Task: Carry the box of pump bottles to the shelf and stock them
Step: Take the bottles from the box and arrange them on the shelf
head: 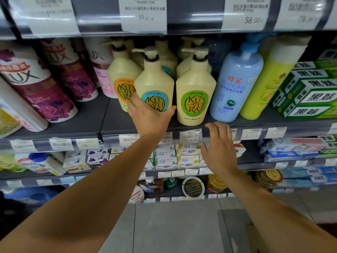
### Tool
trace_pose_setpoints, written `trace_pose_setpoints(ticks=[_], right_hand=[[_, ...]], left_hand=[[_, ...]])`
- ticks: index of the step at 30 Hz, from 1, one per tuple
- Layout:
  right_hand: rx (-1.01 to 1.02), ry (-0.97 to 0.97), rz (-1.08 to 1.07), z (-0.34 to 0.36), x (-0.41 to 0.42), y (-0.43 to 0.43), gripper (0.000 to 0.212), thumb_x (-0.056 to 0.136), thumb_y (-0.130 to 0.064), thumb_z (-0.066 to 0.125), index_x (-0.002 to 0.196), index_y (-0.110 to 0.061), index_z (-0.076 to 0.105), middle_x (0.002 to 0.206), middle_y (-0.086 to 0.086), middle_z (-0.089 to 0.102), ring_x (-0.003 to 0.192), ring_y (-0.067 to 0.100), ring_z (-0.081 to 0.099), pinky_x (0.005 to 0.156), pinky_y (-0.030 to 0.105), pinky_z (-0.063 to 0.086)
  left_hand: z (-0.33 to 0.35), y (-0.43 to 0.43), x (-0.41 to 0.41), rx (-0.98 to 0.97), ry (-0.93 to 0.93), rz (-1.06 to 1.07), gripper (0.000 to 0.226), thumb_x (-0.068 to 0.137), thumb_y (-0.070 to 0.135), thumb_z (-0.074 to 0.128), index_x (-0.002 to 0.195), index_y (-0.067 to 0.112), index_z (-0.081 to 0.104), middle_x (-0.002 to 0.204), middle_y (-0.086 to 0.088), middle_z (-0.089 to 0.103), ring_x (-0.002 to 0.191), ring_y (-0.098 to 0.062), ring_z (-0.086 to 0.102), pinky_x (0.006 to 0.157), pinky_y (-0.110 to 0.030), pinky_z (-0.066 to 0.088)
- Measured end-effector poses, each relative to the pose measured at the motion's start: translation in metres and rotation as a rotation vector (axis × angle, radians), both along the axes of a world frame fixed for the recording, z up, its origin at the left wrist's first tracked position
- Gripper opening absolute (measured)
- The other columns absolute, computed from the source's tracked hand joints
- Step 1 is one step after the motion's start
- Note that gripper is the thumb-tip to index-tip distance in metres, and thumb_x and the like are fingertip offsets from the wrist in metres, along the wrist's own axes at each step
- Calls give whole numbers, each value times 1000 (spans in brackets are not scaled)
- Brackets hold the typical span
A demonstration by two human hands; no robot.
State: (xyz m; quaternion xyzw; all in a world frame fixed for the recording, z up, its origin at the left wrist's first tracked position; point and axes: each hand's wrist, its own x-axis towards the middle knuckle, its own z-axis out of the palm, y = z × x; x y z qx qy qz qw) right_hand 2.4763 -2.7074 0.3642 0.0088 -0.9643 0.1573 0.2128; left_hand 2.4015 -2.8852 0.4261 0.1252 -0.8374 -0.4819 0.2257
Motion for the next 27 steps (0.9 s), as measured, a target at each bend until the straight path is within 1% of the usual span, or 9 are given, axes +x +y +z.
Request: trace_pose_setpoints(ticks=[2,5,8,11,14,21,24,27], right_hand=[[-1,0,-3,-1,0,-1,59,75,-15,73,128,-6,50,125,13,50,122,32,41,107,45,37],[-1,6,-4,-1,-1,-1,59,76,-15,75,128,-5,50,125,13,50,122,32,41,108,45,37],[-5,4,-5,-3,1,0,59,76,-15,75,129,-5,50,125,14,49,122,32,41,108,44,37],[-11,-1,1,-3,1,0,60,76,-13,75,129,-5,50,126,13,48,123,31,40,107,43,36],[-12,-2,9,-3,2,1,62,74,-11,76,129,-5,50,126,13,49,122,30,39,106,44,38],[-34,-1,9,-1,5,0,62,73,-10,77,129,-5,50,126,13,48,122,28,37,104,43,41],[-32,-11,6,-1,5,0,62,74,-11,76,130,-5,49,126,12,48,123,28,37,105,43,40],[-49,-19,2,0,4,0,62,75,-10,75,131,-6,48,127,11,47,124,27,37,106,42,38]], left_hand=[[0,-2,1,5,-25,-24,111,53,43,90,140,9,30,133,-9,39,130,-26,31,112,-36,28],[-3,-7,8,47,4,-42,112,52,33,93,141,10,27,133,-8,38,130,-26,32,112,-39,33],[-8,-5,14,42,59,-6,102,53,29,92,135,9,33,125,-7,41,124,-26,40,106,-44,41],[-7,-2,13,42,41,38,90,54,35,91,125,13,40,118,-5,45,118,-25,46,99,-42,48],[-6,0,7,52,33,59,83,52,37,90,116,12,45,115,-5,47,114,-26,49,94,-43,50],[-1,3,-7,40,14,49,82,52,37,91,116,12,46,117,-5,46,113,-28,50,94,-41,50],[3,4,-13,24,-7,39,80,50,38,92,112,13,48,113,-4,49,108,-28,53,90,-39,51],[4,4,-18,37,-26,40,75,47,40,92,103,15,48,107,-2,52,102,-26,57,85,-39,54]])
